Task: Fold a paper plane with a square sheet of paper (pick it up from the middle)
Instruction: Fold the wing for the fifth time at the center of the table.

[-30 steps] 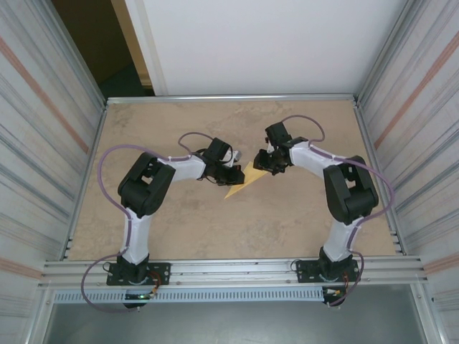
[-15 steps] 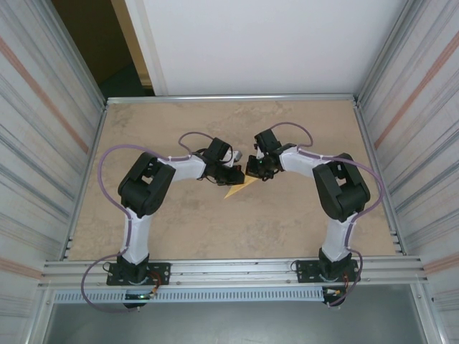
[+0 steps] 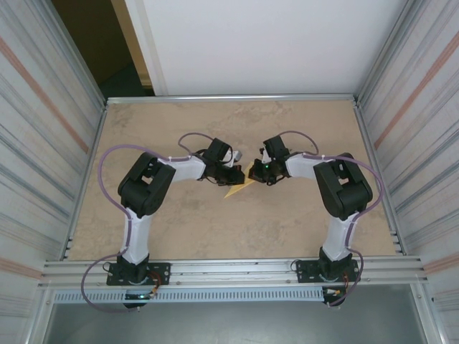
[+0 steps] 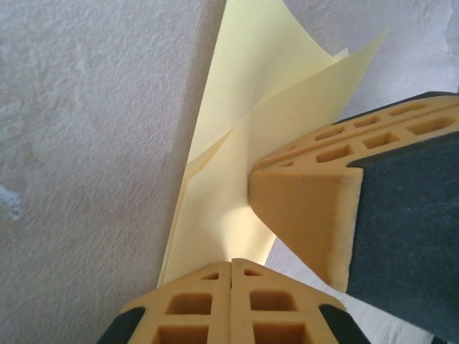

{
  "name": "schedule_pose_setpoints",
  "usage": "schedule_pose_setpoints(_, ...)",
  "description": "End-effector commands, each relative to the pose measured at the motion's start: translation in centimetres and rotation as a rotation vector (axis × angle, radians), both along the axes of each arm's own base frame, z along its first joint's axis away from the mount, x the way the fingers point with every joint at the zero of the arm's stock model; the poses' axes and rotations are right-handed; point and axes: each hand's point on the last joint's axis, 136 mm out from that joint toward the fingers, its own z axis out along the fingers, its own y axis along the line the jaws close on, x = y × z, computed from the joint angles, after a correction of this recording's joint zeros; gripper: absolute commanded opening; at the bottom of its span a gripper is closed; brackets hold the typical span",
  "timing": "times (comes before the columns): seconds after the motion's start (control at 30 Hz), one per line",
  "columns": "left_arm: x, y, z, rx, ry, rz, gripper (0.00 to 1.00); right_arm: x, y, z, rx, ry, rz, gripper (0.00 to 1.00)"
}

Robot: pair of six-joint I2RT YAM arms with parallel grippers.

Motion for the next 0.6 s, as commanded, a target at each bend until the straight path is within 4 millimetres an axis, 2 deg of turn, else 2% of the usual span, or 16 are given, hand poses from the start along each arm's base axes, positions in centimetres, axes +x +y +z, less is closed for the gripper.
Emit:
schedule_pose_setpoints(0.0, -6.2, 5.9, -8.2, 0.280, 0.263, 0.047, 0.02, 0.0, -5.9, -3.7, -0.086, 0.056, -0.124, 0.03)
schedule_pose_setpoints(0.17, -6.7, 6.3, -8.8, 0.295, 0.275, 0.052, 0.02, 2.5, -8.5, -2.7, 0.024, 0.017, -0.193, 0.04)
schedule_pose_setpoints(0.27, -6.6, 6.2, -8.8, 0.295, 0.273, 0.054, 0.02, 3.3, -10.3, -2.5, 0.024, 0.012, -0.248, 0.04)
schedule_pose_setpoints(0.33, -6.3, 6.0, -8.6, 0.285, 0.265, 0.051, 0.02, 3.8, -10.9, -1.5, 0.016, -0.018, -0.270, 0.04)
schedule_pose_setpoints(0.43, -5.8, 5.5, -8.1, 0.275, 0.251, 0.040, 0.02, 4.3, -10.7, 1.5, -0.008, -0.082, -0.253, 0.04)
schedule_pose_setpoints(0.53, -5.3, 4.9, -7.3, 0.263, 0.232, 0.030, 0.02, 4.0, -8.9, 4.7, -0.032, -0.156, -0.191, 0.05)
schedule_pose_setpoints(0.57, -5.1, 4.8, -7.1, 0.260, 0.227, 0.029, 0.02, 3.6, -8.0, 5.2, -0.041, -0.162, -0.163, 0.05)
